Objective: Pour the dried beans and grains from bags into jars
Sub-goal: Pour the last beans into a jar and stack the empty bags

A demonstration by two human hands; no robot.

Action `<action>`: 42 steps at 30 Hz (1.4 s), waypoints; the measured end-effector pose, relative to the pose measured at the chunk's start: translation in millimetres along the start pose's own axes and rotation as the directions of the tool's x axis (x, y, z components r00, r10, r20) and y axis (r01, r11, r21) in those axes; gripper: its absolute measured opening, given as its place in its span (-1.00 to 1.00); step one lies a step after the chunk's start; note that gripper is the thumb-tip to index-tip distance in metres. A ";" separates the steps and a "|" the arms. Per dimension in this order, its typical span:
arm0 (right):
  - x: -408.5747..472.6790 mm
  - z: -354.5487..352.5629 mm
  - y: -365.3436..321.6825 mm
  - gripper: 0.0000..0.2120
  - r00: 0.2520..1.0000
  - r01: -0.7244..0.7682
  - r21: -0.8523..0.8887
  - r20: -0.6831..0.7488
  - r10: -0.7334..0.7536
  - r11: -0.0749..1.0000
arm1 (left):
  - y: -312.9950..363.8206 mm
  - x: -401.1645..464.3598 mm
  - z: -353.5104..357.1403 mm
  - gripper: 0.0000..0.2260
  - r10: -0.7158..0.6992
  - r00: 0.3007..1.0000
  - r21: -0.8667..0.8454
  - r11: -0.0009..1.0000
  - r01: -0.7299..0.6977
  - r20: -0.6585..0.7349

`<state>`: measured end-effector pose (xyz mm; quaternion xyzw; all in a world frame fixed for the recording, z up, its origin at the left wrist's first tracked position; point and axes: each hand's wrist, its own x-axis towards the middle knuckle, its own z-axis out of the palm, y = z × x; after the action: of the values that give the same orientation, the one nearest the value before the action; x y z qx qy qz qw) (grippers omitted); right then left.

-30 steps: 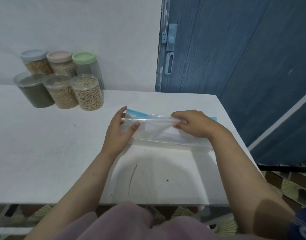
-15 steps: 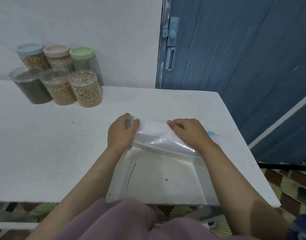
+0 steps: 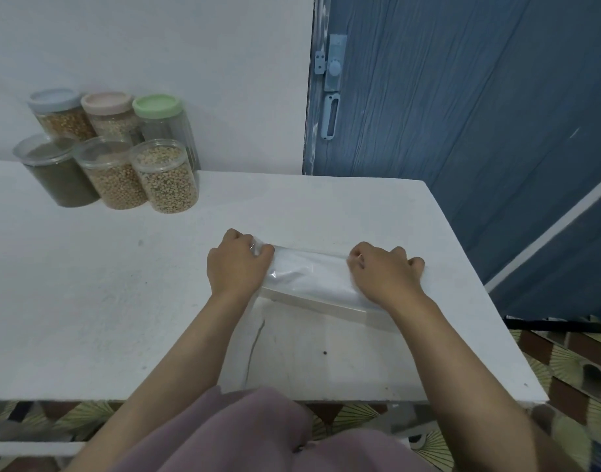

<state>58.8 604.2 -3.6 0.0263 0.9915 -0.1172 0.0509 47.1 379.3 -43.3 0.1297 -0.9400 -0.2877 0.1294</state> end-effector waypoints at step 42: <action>11.9 -16.2 11.4 -0.52 0.966 0.077 0.008 0.247 -0.077 0.997 | -12.2 -19.3 -1.8 -0.77 0.185 0.974 0.338 0.932 -0.131 -0.131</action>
<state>46.1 619.5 8.2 -0.0271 0.9777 -0.1206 0.1696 67.7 374.8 -52.2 0.0958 -0.9686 -0.1052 0.2040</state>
